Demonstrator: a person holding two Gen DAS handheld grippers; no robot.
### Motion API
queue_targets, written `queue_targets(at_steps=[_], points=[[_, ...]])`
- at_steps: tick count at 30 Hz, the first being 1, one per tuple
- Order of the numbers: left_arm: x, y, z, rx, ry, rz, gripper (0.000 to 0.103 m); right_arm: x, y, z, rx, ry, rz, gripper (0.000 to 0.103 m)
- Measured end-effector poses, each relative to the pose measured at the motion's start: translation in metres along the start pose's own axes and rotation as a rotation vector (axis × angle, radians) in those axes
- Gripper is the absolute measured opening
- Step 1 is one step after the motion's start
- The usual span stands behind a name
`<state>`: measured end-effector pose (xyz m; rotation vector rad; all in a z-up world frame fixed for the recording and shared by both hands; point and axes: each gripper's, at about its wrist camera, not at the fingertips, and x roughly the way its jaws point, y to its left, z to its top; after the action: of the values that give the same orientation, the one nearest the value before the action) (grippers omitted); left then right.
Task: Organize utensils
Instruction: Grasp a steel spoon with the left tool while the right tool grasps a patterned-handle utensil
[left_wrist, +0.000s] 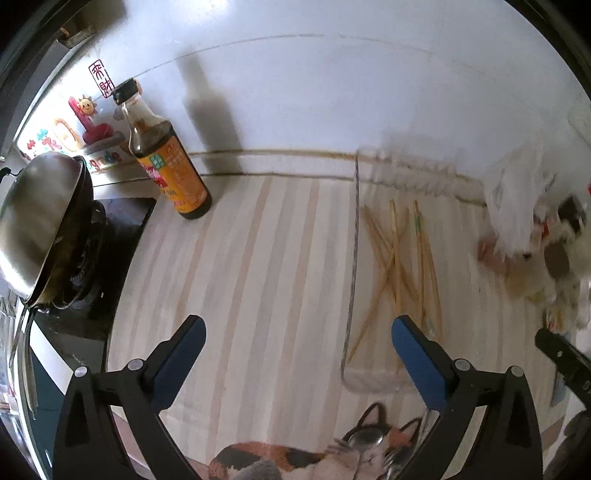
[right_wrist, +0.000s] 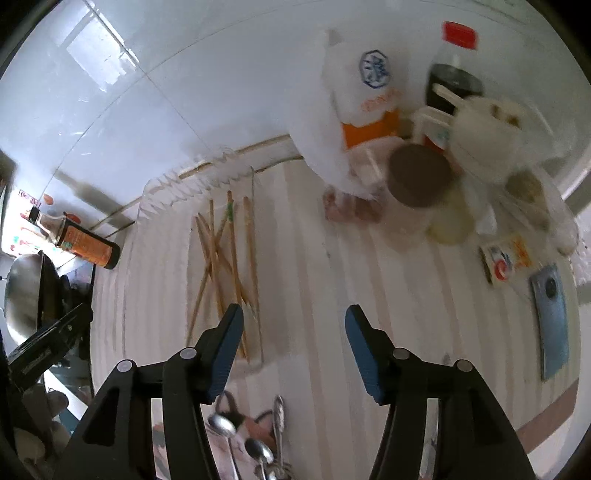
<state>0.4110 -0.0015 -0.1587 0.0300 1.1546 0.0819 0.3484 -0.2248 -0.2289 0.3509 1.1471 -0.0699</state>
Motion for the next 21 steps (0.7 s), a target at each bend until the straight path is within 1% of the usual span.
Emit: queue_targets(at_steps=[3, 4, 6, 8, 9, 10, 11, 13, 14, 17, 19, 20, 21], points=[[0.003, -0.005, -0.025, 0.026, 0.033, 0.013, 0.103, -0.002, -0.009, -0.02, 0.012, 0.014, 0.0, 0.06], [0.008, -0.007, -0.037, 0.039, 0.055, 0.026, 0.103, -0.002, -0.015, -0.032, 0.025, 0.029, 0.006, 0.06], [0.021, -0.013, -0.066, 0.069, 0.118, 0.02, 0.103, 0.001, -0.026, -0.051, 0.061, 0.054, 0.011, 0.06], [0.038, -0.02, -0.09, 0.08, 0.204, 0.01, 0.102, 0.005, -0.036, -0.066, 0.09, 0.079, 0.016, 0.059], [0.049, -0.023, -0.105, 0.077, 0.255, -0.013, 0.098, 0.01, -0.043, -0.079, 0.108, 0.109, 0.019, 0.058], [0.056, -0.026, -0.114, 0.076, 0.284, -0.026, 0.093, 0.015, -0.045, -0.084, 0.112, 0.126, 0.022, 0.052], [0.063, -0.029, -0.124, 0.079, 0.316, -0.039, 0.091, 0.021, -0.048, -0.095, 0.113, 0.157, 0.023, 0.045], [0.077, -0.038, -0.139, 0.086, 0.366, -0.067, 0.08, 0.031, -0.05, -0.11, 0.108, 0.196, 0.016, 0.041], [0.081, -0.043, -0.144, 0.093, 0.378, -0.072, 0.079, 0.036, -0.05, -0.118, 0.106, 0.215, 0.016, 0.038], [0.088, -0.058, -0.154, 0.128, 0.395, -0.091, 0.078, 0.046, -0.047, -0.134, 0.092, 0.251, 0.013, 0.037], [0.092, -0.067, -0.159, 0.161, 0.401, -0.084, 0.061, 0.054, -0.041, -0.143, 0.076, 0.282, 0.023, 0.037], [0.09, -0.068, -0.158, 0.16, 0.38, -0.09, 0.058, 0.058, -0.038, -0.147, 0.069, 0.294, 0.027, 0.037], [0.09, -0.069, -0.158, 0.165, 0.376, -0.096, 0.053, 0.063, -0.032, -0.153, 0.057, 0.31, 0.035, 0.037]])
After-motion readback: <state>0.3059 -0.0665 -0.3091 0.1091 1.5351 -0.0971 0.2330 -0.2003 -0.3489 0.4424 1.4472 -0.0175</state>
